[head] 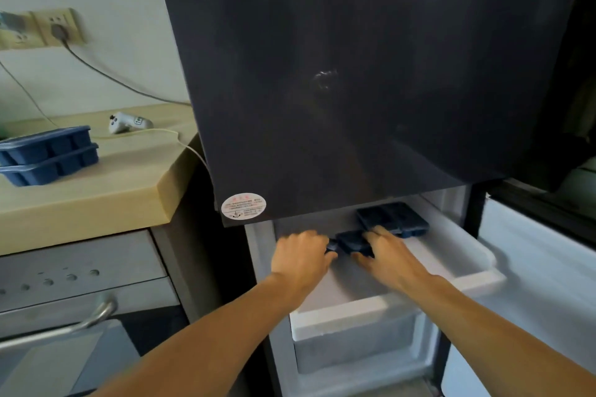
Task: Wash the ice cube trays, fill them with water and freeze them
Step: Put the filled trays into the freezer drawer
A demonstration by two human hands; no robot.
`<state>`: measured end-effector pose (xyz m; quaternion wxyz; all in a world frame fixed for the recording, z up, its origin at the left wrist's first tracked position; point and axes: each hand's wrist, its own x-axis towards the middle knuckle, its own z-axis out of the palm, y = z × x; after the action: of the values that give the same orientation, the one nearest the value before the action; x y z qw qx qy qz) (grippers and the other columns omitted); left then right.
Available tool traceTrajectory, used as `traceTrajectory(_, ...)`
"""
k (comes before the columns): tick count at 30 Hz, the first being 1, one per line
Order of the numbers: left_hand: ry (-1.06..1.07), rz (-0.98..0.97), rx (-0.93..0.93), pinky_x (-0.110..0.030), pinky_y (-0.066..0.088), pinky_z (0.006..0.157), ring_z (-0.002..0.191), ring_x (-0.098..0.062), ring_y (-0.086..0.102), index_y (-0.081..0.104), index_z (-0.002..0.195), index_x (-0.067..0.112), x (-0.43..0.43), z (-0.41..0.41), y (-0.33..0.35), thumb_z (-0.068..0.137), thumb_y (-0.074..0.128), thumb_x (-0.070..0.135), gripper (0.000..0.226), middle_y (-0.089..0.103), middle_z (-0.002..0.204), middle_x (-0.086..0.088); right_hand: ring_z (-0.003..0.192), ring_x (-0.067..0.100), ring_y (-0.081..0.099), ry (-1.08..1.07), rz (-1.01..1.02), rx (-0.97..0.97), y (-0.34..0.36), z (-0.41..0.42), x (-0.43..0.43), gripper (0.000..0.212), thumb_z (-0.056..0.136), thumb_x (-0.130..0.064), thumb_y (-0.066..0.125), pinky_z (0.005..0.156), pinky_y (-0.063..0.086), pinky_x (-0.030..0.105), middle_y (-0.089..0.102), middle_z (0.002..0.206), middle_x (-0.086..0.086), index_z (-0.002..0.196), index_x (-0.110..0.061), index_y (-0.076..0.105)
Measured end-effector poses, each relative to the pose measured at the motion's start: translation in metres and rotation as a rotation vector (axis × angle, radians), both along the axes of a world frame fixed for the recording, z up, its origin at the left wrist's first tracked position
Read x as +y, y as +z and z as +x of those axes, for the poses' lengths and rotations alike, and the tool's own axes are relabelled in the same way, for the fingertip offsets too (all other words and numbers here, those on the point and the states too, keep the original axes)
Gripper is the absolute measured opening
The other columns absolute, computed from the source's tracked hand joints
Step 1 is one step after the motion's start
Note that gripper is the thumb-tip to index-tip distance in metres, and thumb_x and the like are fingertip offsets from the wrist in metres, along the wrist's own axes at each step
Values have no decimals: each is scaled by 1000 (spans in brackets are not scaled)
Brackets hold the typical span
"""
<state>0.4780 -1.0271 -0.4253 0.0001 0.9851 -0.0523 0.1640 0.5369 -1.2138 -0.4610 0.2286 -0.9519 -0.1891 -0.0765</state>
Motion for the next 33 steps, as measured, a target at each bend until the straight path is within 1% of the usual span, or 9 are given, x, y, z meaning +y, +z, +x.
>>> traceTrajectory(6, 34, 35, 138, -38, 42, 74, 100, -34, 65, 68, 105, 17, -12, 17, -9, 100, 58, 38, 23, 65, 109, -7, 117, 38, 60, 4, -151, 42, -1, 18, -1, 53, 94, -41, 68, 91, 51, 41, 53, 138, 12, 136, -11, 56)
traceTrajectory(9, 27, -16, 268, -39, 45, 72, 99, -35, 64, 65, 104, 12, -14, 24, -17, 99, 59, 22, 13, 62, 107, -11, 120, 35, 57, -61, -284, -45, 0, 20, -5, 51, 94, -42, 66, 89, 50, 40, 54, 137, 11, 134, -12, 57)
traceTrajectory(12, 17, -59, 340, -41, 50, 80, 101, -36, 63, 63, 112, 10, -15, 34, -23, 98, 57, 14, 16, 60, 114, -13, 113, 34, 57, -57, -276, -84, -1, 22, -9, 41, 93, -37, 68, 80, 48, 38, 56, 128, 11, 125, -12, 60)
traceTrajectory(16, 30, -81, 396, -43, 52, 89, 111, -36, 61, 56, 130, 12, -14, 51, -25, 98, 58, 15, 32, 57, 126, -14, 96, 35, 64, 49, -152, 62, -2, 25, -9, 22, 94, -24, 65, 77, 54, 40, 66, 116, 14, 113, -14, 61)
traceTrajectory(21, 50, -84, 463, -45, 47, 105, 130, -36, 50, 39, 148, 14, -6, 63, -28, 99, 56, 20, 52, 46, 144, -12, 110, 32, 61, 67, -136, 121, -7, 27, -8, 36, 95, -29, 65, 83, 49, 33, 61, 133, 12, 129, -16, 60)
traceTrajectory(24, 54, -90, 493, -47, 44, 109, 134, -35, 47, 33, 151, 15, -4, 64, -28, 100, 55, 27, 56, 41, 149, -10, 116, 30, 60, 78, -113, 141, -4, 24, -7, 42, 95, -30, 66, 86, 48, 32, 59, 138, 10, 134, -20, 57)
traceTrajectory(27, 32, -57, 453, -48, 45, 108, 132, -35, 48, 34, 150, 19, -2, 55, -27, 99, 56, 34, 58, 42, 148, -8, 110, 29, 62, 79, -105, 141, 1, 15, -7, 33, 96, -31, 64, 89, 54, 37, 63, 132, 8, 127, -19, 62)
traceTrajectory(30, -4, -34, 362, -48, 46, 105, 128, -35, 50, 38, 146, 21, 1, 39, -21, 98, 57, 34, 53, 47, 144, -7, 93, 24, 63, 74, -90, 125, 7, 7, -5, 15, 97, -32, 64, 69, 49, 30, 68, 114, 7, 105, -19, 63)
traceTrajectory(33, -44, -46, 315, -46, 46, 105, 128, -33, 50, 39, 146, 21, 6, 17, -8, 99, 55, 33, 51, 48, 144, -7, 99, 25, 64, 83, -71, 130, 20, -9, 1, 31, 96, -35, 67, 77, 50, 31, 67, 119, 6, 119, -14, 67)
